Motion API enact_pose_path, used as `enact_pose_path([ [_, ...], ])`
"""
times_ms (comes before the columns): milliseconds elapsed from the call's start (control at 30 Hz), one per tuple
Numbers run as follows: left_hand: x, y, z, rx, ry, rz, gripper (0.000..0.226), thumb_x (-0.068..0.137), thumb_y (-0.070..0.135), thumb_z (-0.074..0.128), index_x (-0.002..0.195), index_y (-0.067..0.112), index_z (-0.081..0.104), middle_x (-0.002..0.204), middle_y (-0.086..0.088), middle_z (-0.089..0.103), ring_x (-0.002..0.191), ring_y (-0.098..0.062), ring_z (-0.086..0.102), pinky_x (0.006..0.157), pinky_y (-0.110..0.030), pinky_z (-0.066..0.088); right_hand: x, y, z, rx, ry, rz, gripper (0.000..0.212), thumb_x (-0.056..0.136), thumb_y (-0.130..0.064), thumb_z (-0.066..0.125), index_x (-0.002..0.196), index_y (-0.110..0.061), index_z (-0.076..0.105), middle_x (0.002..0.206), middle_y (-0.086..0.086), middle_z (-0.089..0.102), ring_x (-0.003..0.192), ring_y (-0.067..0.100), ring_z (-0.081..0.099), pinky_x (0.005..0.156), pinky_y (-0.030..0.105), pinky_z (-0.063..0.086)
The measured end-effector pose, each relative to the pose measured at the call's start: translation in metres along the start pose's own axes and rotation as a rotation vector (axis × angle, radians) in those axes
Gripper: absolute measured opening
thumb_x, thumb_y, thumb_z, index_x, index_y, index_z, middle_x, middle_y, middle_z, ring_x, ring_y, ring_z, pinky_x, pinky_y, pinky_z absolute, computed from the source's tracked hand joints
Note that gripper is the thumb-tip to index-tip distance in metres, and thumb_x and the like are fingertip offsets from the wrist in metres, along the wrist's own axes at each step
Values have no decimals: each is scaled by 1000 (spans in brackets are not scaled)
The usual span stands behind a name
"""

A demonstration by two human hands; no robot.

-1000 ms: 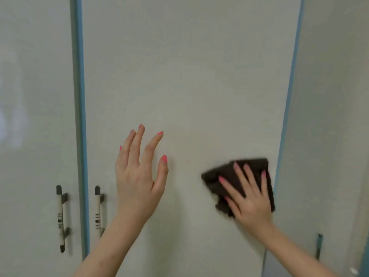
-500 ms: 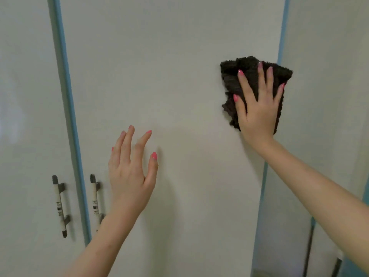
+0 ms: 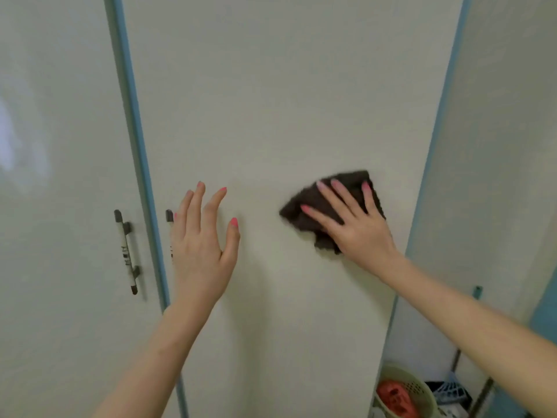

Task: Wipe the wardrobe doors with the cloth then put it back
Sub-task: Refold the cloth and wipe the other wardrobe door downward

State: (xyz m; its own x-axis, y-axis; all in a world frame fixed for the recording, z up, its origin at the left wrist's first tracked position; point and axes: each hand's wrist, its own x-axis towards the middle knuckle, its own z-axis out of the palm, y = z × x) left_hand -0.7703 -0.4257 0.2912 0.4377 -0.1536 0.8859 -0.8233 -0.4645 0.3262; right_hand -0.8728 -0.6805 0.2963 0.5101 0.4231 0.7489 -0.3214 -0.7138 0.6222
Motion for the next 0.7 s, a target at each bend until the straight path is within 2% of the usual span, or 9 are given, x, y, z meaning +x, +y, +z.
enact_pose_path([
  [100,-9,-1,-1,-1,-26,-13,47,91,34,38,135,17,44,148,-9,35,140,-27,25,113,-38,18,80,23,-7,-61,106,298,43,100,-35,43,143,-27,44,148,17,40,137,36,36,109,61,24],
  [167,-14,-4,-5,-9,-17,-25,47,91,34,38,135,18,43,149,-8,34,140,-26,25,113,-36,18,110,12,-6,-63,141,506,45,100,-36,43,143,-26,43,148,18,39,138,37,34,109,62,24],
  [233,-17,-9,-12,-33,-9,-49,47,91,35,37,135,18,44,149,-8,34,140,-25,24,113,-30,14,111,-20,2,-15,167,565,46,100,-35,42,144,-24,41,149,19,36,139,39,31,111,62,20],
  [267,-19,-12,-14,-44,-7,-60,47,91,36,37,134,18,44,148,-8,34,140,-24,24,112,-25,12,100,-40,7,15,159,506,45,100,-35,41,144,-24,42,150,20,35,140,39,30,111,62,17],
  [333,-22,-20,-20,-47,-3,-60,47,91,36,38,133,17,45,147,-9,36,138,-24,27,111,-20,10,61,-83,19,95,105,261,44,100,-35,38,142,-23,45,150,19,34,141,36,29,112,60,15],
  [400,-23,-29,-26,-35,-20,-45,48,90,36,38,133,17,45,147,-9,37,138,-24,29,112,-21,11,12,-121,30,128,-7,2,46,99,-36,42,143,-22,44,153,15,30,142,32,26,114,59,14],
  [467,-21,-40,-33,-34,-42,-48,48,91,38,37,134,18,45,147,-8,36,138,-24,28,111,-24,13,-24,-147,37,94,-117,-163,44,102,-28,35,145,-22,40,155,12,25,144,30,23,117,56,8],
  [600,-9,-61,-45,-44,-71,-63,48,91,39,35,134,20,43,148,-5,35,138,-23,27,111,-27,14,-10,-150,33,59,-148,-217,51,96,-22,39,147,-24,34,155,12,24,144,30,18,116,55,5],
  [700,-1,-68,-46,-78,-74,-62,48,91,38,38,134,17,44,146,-7,37,137,-24,29,113,-28,16,59,-133,20,99,-54,-61,53,96,-26,46,148,-27,33,154,14,29,144,30,24,114,55,14],
])
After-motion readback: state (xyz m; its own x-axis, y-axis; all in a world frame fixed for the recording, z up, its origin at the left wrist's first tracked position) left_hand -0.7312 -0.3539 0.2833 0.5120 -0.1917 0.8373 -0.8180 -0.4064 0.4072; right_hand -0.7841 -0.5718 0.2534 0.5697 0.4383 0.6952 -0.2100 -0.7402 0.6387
